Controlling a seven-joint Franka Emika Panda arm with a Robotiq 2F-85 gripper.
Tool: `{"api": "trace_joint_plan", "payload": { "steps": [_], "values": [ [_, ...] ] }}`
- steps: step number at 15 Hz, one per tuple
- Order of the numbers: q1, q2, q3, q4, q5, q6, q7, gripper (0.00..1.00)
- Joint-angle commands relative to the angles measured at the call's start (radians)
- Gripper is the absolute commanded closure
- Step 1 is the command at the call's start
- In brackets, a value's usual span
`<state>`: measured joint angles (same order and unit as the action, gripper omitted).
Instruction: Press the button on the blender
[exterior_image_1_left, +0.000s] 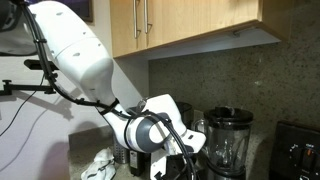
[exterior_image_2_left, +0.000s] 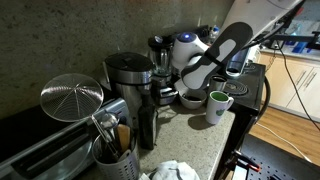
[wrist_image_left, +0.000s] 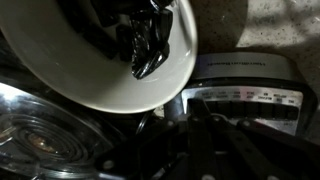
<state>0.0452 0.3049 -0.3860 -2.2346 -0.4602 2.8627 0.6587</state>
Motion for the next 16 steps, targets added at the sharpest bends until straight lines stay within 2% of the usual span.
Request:
{"api": "trace_joint_plan", "payload": {
  "steps": [1, 10, 16],
  "values": [
    [0.037, 0.037, -0.06, -0.009, -0.027, 0.1, 0.044, 1.0],
    [0.095, 0.035, -0.127, -0.047, -0.039, 0.181, 0.064, 1.0],
    [0.117, -0.05, -0.127, -0.077, -0.012, 0.091, 0.044, 1.0]
  ]
}}
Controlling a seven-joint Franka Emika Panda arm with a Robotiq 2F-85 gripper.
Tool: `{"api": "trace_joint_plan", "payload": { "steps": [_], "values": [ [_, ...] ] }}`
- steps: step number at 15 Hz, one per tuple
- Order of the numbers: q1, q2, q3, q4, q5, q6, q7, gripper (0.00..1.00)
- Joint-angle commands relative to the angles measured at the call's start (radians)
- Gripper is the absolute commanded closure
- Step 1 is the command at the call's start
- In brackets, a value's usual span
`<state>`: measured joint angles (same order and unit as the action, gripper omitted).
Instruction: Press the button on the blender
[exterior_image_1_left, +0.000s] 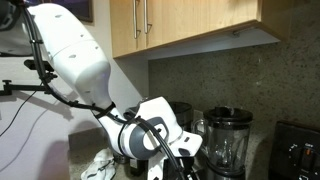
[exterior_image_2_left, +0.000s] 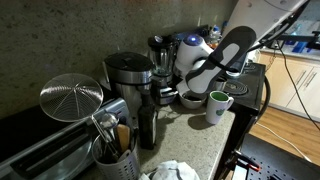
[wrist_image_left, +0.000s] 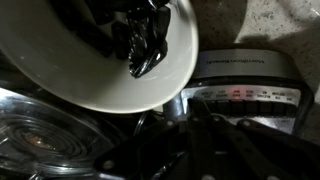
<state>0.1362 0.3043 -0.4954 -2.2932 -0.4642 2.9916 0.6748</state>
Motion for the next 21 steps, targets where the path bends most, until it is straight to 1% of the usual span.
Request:
{"api": "trace_joint_plan", "payload": {
  "steps": [1, 6, 10, 11, 15, 21],
  "values": [
    [0.029, -0.065, -0.018, -0.024, -0.009, -0.055, 0.026, 1.0],
    [0.041, -0.136, -0.011, -0.038, -0.012, -0.144, 0.021, 1.0],
    [0.051, -0.165, -0.007, -0.042, -0.014, -0.197, 0.028, 1.0],
    [-0.005, -0.172, 0.049, -0.041, -0.034, -0.202, 0.039, 1.0],
    [-0.048, -0.177, 0.107, -0.05, -0.017, -0.191, 0.027, 1.0],
    [-0.081, -0.161, 0.144, -0.034, -0.02, -0.18, 0.035, 1.0]
  ]
}}
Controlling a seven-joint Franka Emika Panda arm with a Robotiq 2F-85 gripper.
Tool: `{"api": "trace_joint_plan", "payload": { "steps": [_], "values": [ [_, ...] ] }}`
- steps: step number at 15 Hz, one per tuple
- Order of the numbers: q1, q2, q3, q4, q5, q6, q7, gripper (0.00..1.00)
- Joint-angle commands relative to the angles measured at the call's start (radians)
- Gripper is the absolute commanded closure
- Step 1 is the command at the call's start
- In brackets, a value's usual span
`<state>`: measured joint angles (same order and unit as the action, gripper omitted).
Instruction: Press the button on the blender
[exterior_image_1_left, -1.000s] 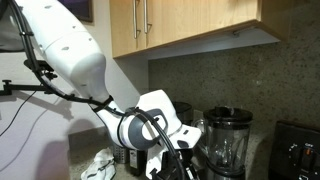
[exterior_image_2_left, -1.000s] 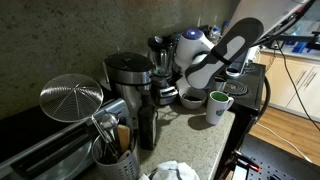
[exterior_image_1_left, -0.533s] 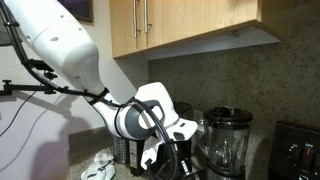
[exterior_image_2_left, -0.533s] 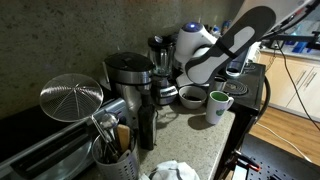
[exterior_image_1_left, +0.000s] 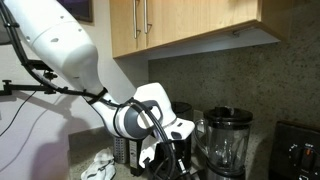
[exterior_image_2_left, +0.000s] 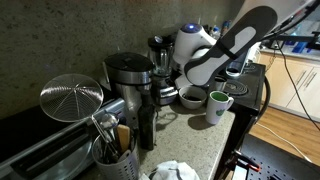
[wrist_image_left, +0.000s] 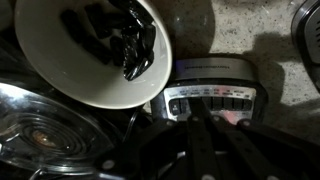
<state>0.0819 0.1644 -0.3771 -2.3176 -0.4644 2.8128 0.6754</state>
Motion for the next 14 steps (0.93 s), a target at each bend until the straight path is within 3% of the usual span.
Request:
{"api": "trace_joint_plan", "payload": {
  "steps": [1, 9, 14],
  "values": [
    [-0.029, -0.015, 0.026, -0.007, -0.022, 0.001, 0.037, 1.0],
    [-0.04, 0.057, 0.031, 0.021, 0.0, 0.054, 0.026, 1.0],
    [-0.018, 0.126, 0.005, 0.052, -0.004, 0.153, 0.038, 1.0]
  ]
}}
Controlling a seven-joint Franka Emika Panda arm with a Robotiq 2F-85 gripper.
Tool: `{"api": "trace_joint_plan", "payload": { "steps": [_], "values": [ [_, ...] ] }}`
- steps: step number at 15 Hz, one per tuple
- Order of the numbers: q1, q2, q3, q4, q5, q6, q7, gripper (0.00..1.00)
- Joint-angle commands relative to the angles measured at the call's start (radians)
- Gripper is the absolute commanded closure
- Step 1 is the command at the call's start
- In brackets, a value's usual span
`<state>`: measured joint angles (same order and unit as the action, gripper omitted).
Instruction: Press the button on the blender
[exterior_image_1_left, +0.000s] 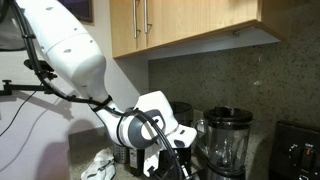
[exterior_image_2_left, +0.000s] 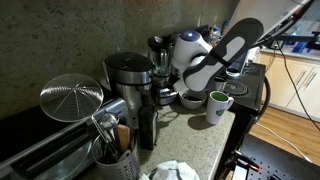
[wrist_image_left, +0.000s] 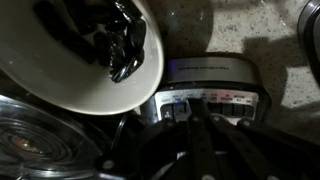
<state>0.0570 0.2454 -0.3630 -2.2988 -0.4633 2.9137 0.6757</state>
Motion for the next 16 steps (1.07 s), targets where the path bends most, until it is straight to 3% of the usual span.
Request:
{"api": "trace_joint_plan", "payload": {
  "steps": [1, 9, 16],
  "values": [
    [0.009, 0.061, -0.013, 0.042, -0.007, 0.071, 0.04, 1.0],
    [0.025, 0.099, -0.046, 0.048, -0.016, 0.105, 0.049, 1.0],
    [0.012, -0.012, 0.001, -0.001, 0.059, 0.008, -0.001, 1.0]
  ]
}}
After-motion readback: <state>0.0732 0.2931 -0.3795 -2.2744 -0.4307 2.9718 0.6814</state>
